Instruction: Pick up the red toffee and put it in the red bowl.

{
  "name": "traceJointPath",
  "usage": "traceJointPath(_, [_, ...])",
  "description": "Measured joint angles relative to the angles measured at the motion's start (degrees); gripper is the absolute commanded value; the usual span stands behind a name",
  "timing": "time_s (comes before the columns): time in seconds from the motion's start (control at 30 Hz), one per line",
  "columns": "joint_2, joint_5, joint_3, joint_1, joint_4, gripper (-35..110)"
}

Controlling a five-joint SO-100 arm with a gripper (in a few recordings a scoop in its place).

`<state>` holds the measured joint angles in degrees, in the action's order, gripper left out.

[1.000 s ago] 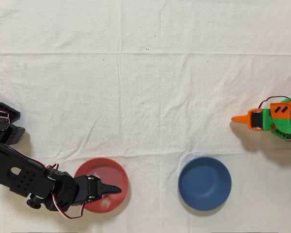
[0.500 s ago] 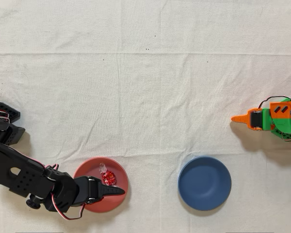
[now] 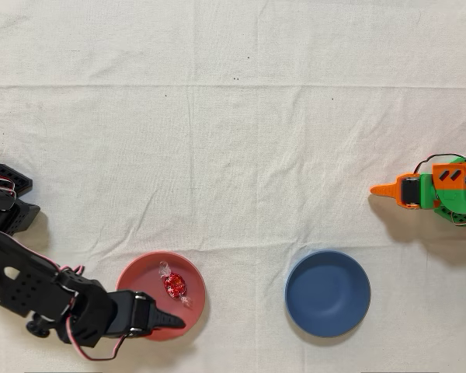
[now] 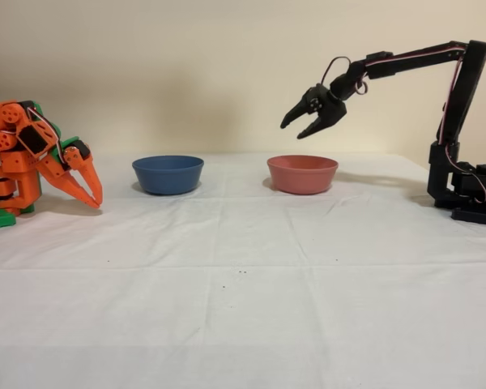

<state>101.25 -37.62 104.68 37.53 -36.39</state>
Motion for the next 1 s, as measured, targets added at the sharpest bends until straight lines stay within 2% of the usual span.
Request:
traceJointPath(0.23, [8.79, 1.49, 3.43, -4.04, -2.29, 1])
traceJointPath(0.43, [18.9, 1.76, 11.34, -8.53, -0.79, 1])
traceJointPath(1.0, [52.65, 18.54, 40.17, -23.29, 6.77, 1])
